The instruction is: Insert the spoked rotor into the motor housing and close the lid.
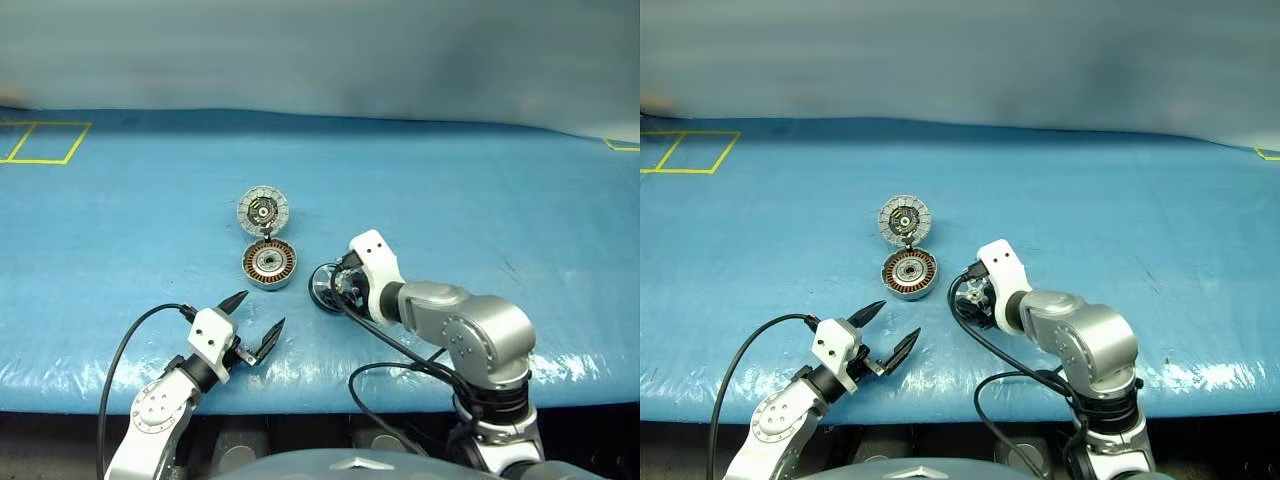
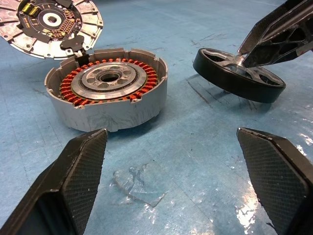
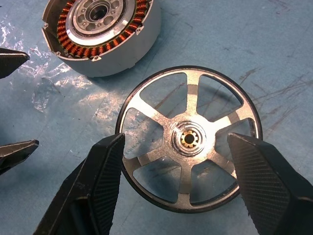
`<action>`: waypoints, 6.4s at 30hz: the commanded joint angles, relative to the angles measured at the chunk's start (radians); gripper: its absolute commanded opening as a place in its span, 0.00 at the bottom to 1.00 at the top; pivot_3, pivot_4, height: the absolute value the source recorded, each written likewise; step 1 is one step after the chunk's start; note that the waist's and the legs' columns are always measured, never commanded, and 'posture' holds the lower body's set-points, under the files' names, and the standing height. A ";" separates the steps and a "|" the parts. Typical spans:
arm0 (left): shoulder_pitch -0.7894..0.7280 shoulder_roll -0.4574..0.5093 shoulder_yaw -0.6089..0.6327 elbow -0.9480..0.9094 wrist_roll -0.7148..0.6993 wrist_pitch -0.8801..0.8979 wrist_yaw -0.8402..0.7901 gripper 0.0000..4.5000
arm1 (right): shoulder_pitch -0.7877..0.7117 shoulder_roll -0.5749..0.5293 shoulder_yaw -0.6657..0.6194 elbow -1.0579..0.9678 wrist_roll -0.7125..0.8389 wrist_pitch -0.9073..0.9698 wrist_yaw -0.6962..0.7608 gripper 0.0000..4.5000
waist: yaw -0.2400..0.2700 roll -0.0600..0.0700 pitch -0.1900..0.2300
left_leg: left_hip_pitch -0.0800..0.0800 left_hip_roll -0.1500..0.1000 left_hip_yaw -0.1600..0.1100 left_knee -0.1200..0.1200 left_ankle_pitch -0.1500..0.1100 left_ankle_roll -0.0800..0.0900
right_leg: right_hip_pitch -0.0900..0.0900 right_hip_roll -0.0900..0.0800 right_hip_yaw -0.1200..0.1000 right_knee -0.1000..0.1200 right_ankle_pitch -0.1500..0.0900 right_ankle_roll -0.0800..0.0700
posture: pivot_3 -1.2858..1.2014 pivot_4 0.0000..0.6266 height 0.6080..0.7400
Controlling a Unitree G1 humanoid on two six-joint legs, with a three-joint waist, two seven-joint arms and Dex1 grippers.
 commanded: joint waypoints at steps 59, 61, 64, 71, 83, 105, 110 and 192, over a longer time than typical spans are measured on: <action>0.009 -0.009 -0.006 -0.022 0.005 -0.026 0.023 1.00 | -0.049 -0.038 0.092 0.099 0.001 -0.034 -0.072 0.32 | -0.011 -0.005 -0.004 | 0.002 0.001 0.000 0.000 -0.001 -0.001 | -0.003 0.000 0.000 -0.003 0.000 0.000 | 0.52 0.24 1.00; 0.008 -0.009 -0.006 -0.022 0.005 -0.026 0.022 1.00 | -0.064 -0.065 0.081 0.085 0.018 -0.038 -0.043 0.32 | -0.008 -0.005 -0.004 | 0.002 0.001 0.000 -0.001 -0.001 -0.001 | -0.003 0.000 0.000 -0.003 0.000 0.000 | 0.52 0.24 1.00; 0.009 -0.008 -0.006 -0.022 0.004 -0.026 0.020 1.00 | -0.094 -0.104 0.044 0.064 0.048 -0.032 0.003 0.32 | -0.006 -0.004 -0.003 | 0.001 0.001 0.000 -0.001 -0.001 -0.001 | -0.003 -0.001 0.000 -0.004 0.000 0.000 | 0.52 0.24 1.00; 0.004 -0.005 -0.004 -0.021 0.000 -0.028 0.014 1.00 | -0.217 -0.214 0.044 0.054 0.119 -0.075 0.109 0.30 | -0.009 -0.002 -0.001 | -0.003 0.001 0.001 -0.002 0.000 -0.001 | -0.002 0.000 0.000 -0.003 0.000 0.000 | 0.52 0.24 1.00; 0.026 -0.008 0.011 -0.034 0.003 -0.040 0.033 1.00 | -0.467 -0.110 0.221 0.346 0.080 -0.313 0.155 0.30 | -0.013 -0.001 -0.001 | -0.003 0.001 0.001 -0.003 0.000 0.000 | -0.003 0.000 0.000 -0.003 0.000 0.000 | 0.52 0.24 1.00; 0.056 -0.023 0.012 -0.044 0.019 -0.056 0.064 1.00 | -0.499 -0.070 0.405 0.468 0.016 -0.422 0.277 0.30 | -0.011 -0.001 -0.001 | -0.003 0.001 0.000 -0.002 0.000 -0.001 | -0.003 0.000 0.000 -0.002 0.000 0.000 | 0.52 0.24 1.00; 0.050 -0.025 0.008 -0.039 0.019 -0.057 0.064 1.00 | -0.501 -0.080 0.425 0.482 -0.004 -0.426 0.285 0.30 | -0.011 -0.001 -0.001 | -0.003 0.001 0.000 -0.002 0.000 -0.001 | -0.002 0.000 0.000 -0.002 0.000 0.000 | 0.52 0.24 1.00; -1.352 0.153 0.381 1.288 -0.356 0.678 -0.505 0.55 | 0.532 0.000 0.271 0.096 -0.197 -1.200 -0.022 0.00 | 0.001 -0.008 -0.002 | 0.000 0.001 -0.004 -0.001 0.001 -0.002 | 0.003 0.003 -0.002 0.001 0.004 0.006 | 0.52 0.24 1.00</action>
